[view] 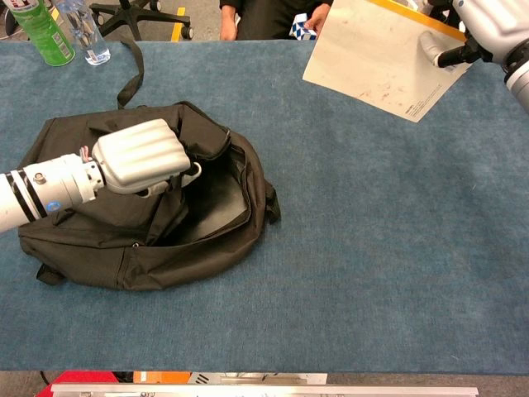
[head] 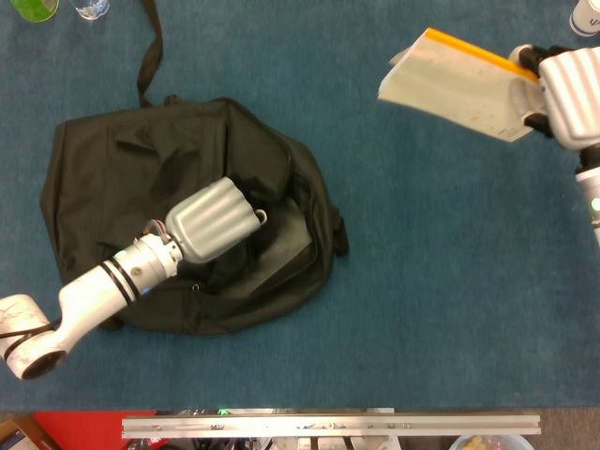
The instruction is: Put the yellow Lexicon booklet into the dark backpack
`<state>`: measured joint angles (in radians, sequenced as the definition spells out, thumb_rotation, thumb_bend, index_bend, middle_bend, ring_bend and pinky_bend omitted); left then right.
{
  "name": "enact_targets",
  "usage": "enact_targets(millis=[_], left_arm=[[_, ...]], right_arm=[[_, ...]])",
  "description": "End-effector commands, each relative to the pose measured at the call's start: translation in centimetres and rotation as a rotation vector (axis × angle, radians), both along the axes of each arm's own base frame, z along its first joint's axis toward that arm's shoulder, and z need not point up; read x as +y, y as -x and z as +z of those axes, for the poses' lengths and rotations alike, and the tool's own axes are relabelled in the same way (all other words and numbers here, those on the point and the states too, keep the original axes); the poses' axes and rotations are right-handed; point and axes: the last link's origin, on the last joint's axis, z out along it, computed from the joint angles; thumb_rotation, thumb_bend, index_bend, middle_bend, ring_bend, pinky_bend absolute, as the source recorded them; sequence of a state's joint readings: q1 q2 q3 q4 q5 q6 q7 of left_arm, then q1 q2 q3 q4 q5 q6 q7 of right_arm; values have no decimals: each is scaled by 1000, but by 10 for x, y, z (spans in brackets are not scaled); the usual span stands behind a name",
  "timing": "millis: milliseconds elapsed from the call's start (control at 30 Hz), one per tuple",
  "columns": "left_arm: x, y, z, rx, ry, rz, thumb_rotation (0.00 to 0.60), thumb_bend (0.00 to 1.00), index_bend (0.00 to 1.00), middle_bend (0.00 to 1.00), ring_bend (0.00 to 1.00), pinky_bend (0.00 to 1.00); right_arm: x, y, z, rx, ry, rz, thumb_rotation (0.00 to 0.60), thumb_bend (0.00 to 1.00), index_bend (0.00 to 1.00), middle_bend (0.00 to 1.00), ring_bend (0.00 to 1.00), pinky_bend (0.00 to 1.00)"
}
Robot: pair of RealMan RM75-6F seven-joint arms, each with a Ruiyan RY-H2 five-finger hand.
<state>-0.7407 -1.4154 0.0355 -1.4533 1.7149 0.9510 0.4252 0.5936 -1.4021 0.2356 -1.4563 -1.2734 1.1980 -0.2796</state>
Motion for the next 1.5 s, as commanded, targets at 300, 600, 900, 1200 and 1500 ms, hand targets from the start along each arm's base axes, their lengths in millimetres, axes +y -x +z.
enact_targets(millis=[300,600,900,1200,1500], left_arm=[[10,-3,55,-220,-64,74,600,290,577,551,534,508],[11,-4,74,-272,-91,107,600,290,577,551,534,508],[11,-5,81,-278,-112,105,600,290,583,565,539,528],[8,-12,92,-320,-144,65,600,291,625,612,584,575],[4,-13,93,-326,-142,63,600,291,624,612,583,575]], right_arm=[[24,-34,-18,-53,-153,143,600,507,836,691,660,825],[44,-67,-42,-127,-286,238,600,506,842,696,664,831],[50,-94,-68,-166,-369,280,600,505,842,696,664,832],[53,-117,-95,-177,-418,305,600,505,842,696,664,832],[45,-142,-123,-168,-422,292,600,505,842,696,664,832]])
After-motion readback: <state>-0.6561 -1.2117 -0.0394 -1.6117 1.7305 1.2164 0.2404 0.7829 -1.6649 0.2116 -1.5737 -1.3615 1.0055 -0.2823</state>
